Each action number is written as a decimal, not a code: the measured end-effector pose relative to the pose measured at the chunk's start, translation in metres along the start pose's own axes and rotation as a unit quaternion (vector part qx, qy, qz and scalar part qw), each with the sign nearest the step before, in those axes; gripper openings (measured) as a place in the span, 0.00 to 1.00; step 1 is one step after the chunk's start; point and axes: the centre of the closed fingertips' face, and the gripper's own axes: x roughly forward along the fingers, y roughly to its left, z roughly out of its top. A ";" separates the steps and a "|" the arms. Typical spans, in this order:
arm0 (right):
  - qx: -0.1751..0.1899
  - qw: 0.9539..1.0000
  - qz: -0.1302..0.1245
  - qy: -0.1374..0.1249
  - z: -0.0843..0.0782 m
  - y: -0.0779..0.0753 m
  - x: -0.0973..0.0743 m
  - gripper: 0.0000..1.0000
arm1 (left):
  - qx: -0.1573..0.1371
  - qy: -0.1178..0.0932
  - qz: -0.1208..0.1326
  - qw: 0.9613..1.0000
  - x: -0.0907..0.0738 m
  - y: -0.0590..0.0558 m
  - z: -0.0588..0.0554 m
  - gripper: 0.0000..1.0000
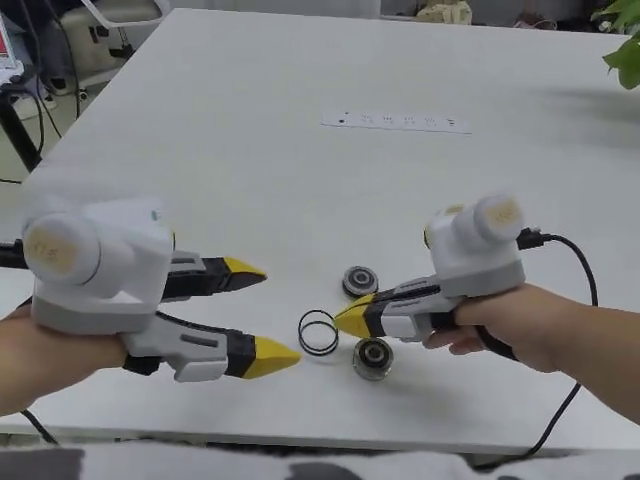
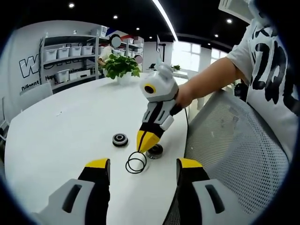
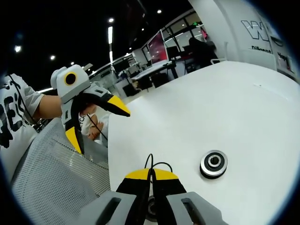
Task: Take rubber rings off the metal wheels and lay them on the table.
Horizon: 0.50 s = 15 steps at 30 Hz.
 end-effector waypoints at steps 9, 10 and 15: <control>0.008 1.000 -0.011 0.016 -0.010 -0.010 0.007 0.00 | -0.003 0.004 0.002 1.000 -0.002 0.001 -0.002 0.55; 0.009 1.000 -0.013 0.015 -0.010 -0.011 0.007 0.00 | -0.004 0.004 0.002 1.000 -0.002 0.001 -0.002 0.55; 0.013 1.000 -0.022 0.015 -0.010 -0.016 0.006 0.00 | -0.006 0.007 0.001 1.000 0.000 0.001 -0.004 0.55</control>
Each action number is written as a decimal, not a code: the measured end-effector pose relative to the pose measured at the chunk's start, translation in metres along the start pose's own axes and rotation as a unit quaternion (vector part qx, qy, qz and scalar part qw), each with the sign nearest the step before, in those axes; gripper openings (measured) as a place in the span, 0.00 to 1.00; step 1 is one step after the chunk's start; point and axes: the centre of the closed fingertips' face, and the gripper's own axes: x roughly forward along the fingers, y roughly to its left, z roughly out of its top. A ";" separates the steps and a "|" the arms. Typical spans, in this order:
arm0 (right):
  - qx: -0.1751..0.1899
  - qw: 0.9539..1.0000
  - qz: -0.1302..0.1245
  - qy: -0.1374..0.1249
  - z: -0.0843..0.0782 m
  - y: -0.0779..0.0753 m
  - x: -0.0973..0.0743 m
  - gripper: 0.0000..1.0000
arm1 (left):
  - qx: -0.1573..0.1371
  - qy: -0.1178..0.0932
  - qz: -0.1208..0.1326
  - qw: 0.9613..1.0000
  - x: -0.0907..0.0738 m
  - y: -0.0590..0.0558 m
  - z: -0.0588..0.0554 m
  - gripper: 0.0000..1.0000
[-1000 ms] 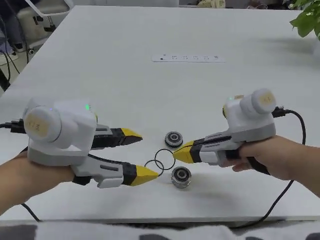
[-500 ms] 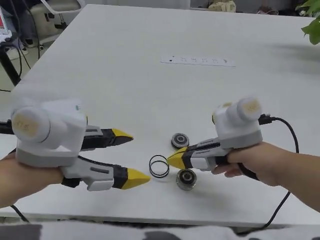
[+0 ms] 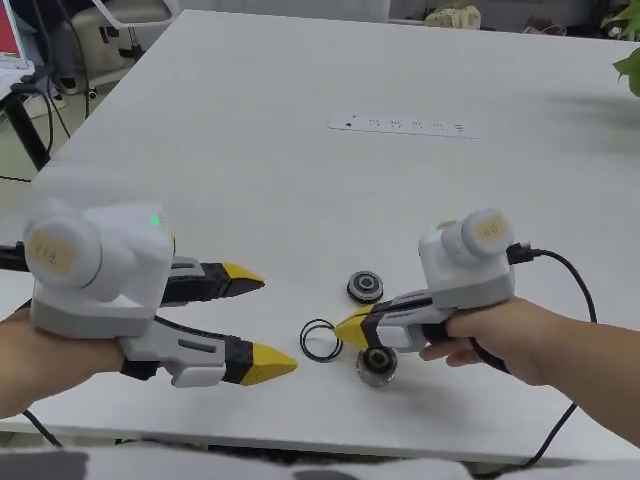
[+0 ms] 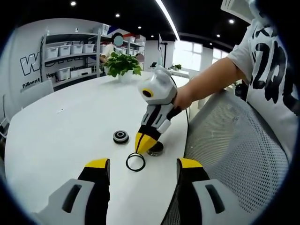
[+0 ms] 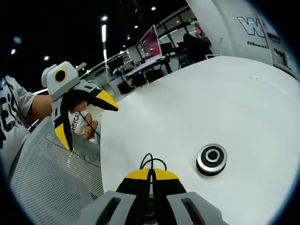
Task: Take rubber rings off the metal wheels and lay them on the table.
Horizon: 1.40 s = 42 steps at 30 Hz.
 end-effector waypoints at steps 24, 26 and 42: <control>0.009 1.000 -0.030 -0.001 -0.004 -0.013 0.001 0.02 | -0.014 0.008 -0.002 1.000 0.001 0.001 -0.008 0.55; 0.009 1.000 -0.030 -0.002 -0.004 -0.014 0.000 0.03 | -0.015 0.008 -0.002 1.000 0.001 0.001 -0.008 0.55; 0.009 0.999 -0.035 -0.035 0.013 -0.021 -0.019 0.10 | -0.013 0.005 0.007 1.000 0.004 0.018 0.002 0.55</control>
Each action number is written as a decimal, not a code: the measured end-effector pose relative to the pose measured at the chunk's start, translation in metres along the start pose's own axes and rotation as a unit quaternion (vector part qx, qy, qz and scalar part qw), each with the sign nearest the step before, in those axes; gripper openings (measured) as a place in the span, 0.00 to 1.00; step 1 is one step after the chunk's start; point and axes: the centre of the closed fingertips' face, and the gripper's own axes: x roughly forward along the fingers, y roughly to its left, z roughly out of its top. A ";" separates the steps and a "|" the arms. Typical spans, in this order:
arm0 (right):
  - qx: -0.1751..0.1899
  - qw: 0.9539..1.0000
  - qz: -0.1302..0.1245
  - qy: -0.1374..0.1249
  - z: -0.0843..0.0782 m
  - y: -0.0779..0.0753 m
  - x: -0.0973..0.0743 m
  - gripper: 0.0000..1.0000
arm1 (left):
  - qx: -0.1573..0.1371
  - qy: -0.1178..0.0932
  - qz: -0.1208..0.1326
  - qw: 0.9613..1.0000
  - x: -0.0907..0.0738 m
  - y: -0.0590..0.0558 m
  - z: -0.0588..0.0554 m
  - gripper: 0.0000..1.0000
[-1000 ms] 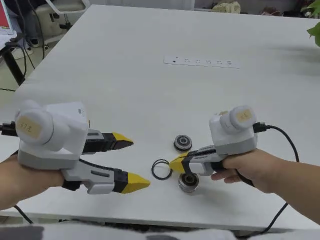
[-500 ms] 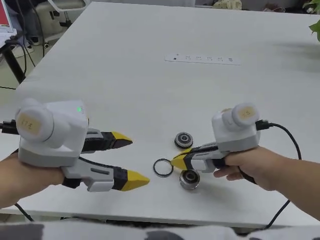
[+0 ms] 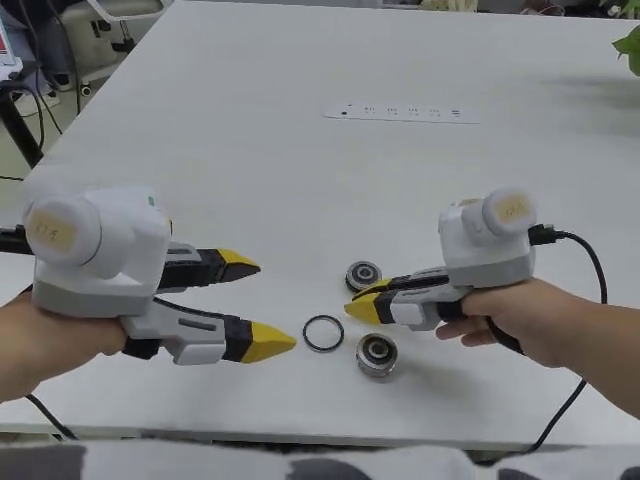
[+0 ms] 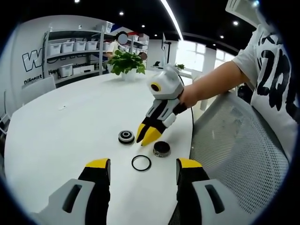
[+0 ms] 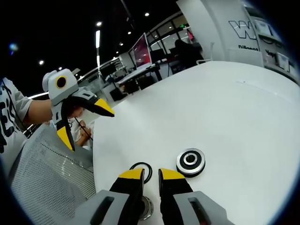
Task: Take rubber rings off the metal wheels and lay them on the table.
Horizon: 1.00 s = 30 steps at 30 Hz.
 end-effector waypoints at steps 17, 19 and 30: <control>-0.010 1.000 -0.011 -0.011 0.003 -0.007 -0.015 0.11 | 0.001 -0.001 -0.004 1.000 0.018 0.013 0.014 0.53; -0.011 1.000 -0.015 -0.010 0.002 -0.009 -0.017 0.12 | -0.006 -0.007 -0.005 1.000 0.019 0.015 0.017 0.52; -0.019 0.999 -0.040 -0.011 0.000 -0.024 -0.024 0.15 | -0.022 -0.013 -0.009 1.000 0.034 0.025 0.026 0.50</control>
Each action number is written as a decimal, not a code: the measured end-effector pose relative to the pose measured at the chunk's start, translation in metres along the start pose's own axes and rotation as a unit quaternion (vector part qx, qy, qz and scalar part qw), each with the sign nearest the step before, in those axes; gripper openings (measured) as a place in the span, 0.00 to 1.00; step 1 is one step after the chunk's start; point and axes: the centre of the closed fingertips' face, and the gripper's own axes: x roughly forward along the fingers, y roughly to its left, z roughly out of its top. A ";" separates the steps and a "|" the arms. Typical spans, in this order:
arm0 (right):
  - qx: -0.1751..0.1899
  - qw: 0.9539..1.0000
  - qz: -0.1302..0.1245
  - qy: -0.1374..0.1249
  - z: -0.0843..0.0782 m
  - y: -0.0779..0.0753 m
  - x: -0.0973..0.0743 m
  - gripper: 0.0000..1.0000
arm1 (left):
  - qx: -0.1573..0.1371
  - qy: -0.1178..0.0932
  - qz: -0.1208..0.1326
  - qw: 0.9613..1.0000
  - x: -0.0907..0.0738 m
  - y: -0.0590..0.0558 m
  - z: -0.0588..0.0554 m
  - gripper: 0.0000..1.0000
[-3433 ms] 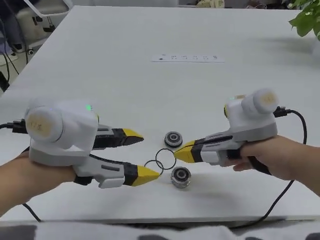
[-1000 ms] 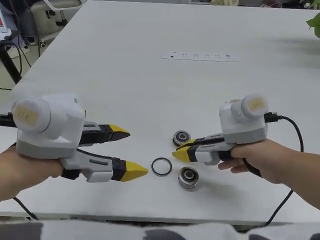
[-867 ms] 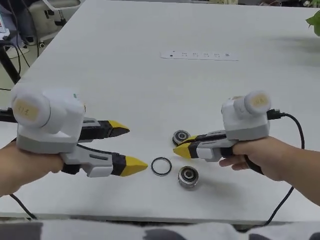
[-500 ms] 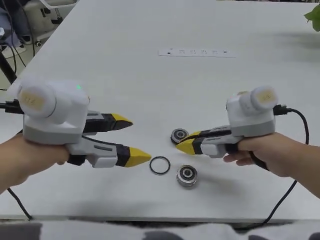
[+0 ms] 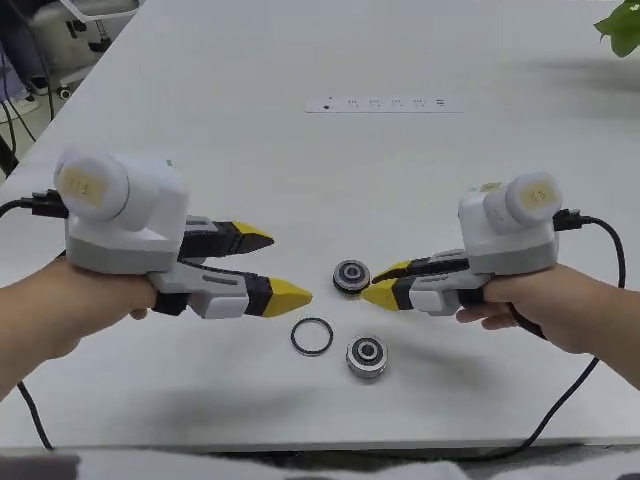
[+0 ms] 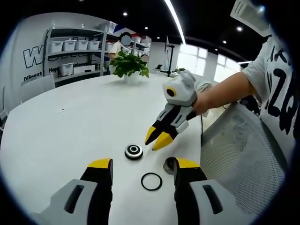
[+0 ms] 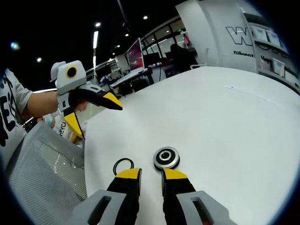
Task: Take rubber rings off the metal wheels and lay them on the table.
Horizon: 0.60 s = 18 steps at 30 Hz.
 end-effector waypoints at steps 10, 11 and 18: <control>-0.013 1.000 -0.023 -0.002 0.001 -0.011 -0.003 0.19 | 0.002 0.006 -0.005 1.000 0.018 0.005 0.003 0.47; -0.013 1.000 -0.023 -0.002 0.000 -0.011 -0.003 0.19 | 0.004 0.007 -0.005 1.000 0.019 0.006 0.003 0.47; -0.027 0.999 -0.030 0.006 -0.003 -0.014 -0.003 0.21 | 0.002 0.019 -0.011 1.000 0.033 0.010 -0.001 0.45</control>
